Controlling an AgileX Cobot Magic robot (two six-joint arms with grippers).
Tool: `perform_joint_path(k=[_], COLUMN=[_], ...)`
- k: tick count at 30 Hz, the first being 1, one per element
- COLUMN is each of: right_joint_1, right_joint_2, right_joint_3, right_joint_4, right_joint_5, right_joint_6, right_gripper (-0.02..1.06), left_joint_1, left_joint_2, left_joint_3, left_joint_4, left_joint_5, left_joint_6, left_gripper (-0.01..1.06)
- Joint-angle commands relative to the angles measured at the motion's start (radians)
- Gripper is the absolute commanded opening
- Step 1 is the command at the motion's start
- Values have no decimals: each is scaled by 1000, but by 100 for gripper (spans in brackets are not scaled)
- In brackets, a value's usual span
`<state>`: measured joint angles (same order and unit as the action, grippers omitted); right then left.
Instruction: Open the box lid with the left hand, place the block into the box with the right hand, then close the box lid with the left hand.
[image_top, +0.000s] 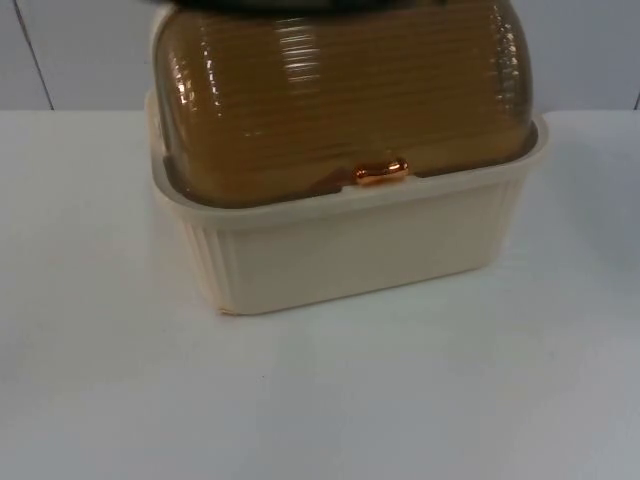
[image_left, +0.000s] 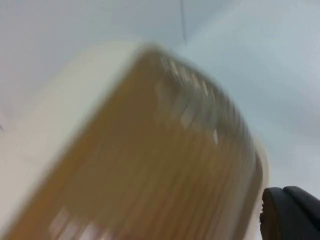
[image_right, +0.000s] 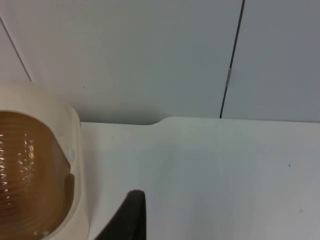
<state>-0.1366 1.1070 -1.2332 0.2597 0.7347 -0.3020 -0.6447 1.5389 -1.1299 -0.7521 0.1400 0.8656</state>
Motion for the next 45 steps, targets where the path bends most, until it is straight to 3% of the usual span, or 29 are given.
perform_joint_path(k=[1,5,7,8,11,13,14,15,16,18,19,22,26,27,28,29,31,37,45], right_joint_1=[-1,-1,-1,-1,-1,-1,-1,-1,-1,-1,-1,-1,-1,-1,-1,-1,-1,-1,-1], right_joint_2=[-8,-8,-8,-8,-8,-8,-8,-8,-8,-8,-8,-8,-8,-8,-8,-8,-8,-8,-8], right_joint_3=[-3,-3,-3,-3,-3,-3,-3,-3,-3,-3,-3,-3,-3,-3,-3,-3,-3,-3,-3], right_joint_4=[3,3,3,3,3,3,3,3,3,3,3,3,3,3,3,3,3,3,4], right_joint_5=[-3,3,9,9,12,12,12,12,12,9,9,9,9,9,9,9,9,9,19], right_joint_6=[4,4,4,4,4,4,4,4,4,4,4,4,4,4,4,4,4,4,4], right_gripper=[105,105,105,105,105,105,105,105,105,105,105,105,105,105,105,105,105,105,105], left_joint_1=[4,89,208,208,407,496,496,540,615,654,654,651,613,594,583,583,561,515,515], left_joint_2=[-116,-228,-277,-277,-309,-307,-307,-301,-275,-234,-234,-190,-190,-190,-190,-190,-192,-196,-196], left_joint_3=[4,4,4,4,4,4,4,4,4,4,4,-2,-2,-2,-2,-2,-2,-2,-2], left_joint_4=[-46,-51,-53,-53,-48,-40,-40,-13,-1,13,13,161,347,522,610,610,739,732,752], left_joint_5=[-59,-52,-49,-49,-33,-27,-27,-2,86,204,204,374,349,343,343,343,334,285,240], left_joint_6=[-11,-15,-69,-69,-138,-138,-138,-138,-146,-173,-173,-226,-374,-520,-610,-610,-758,-784,-784], left_gripper=[0,0,0,0,0,0,0,0,0,0,0,0,0,0,0,0,0,0,0])
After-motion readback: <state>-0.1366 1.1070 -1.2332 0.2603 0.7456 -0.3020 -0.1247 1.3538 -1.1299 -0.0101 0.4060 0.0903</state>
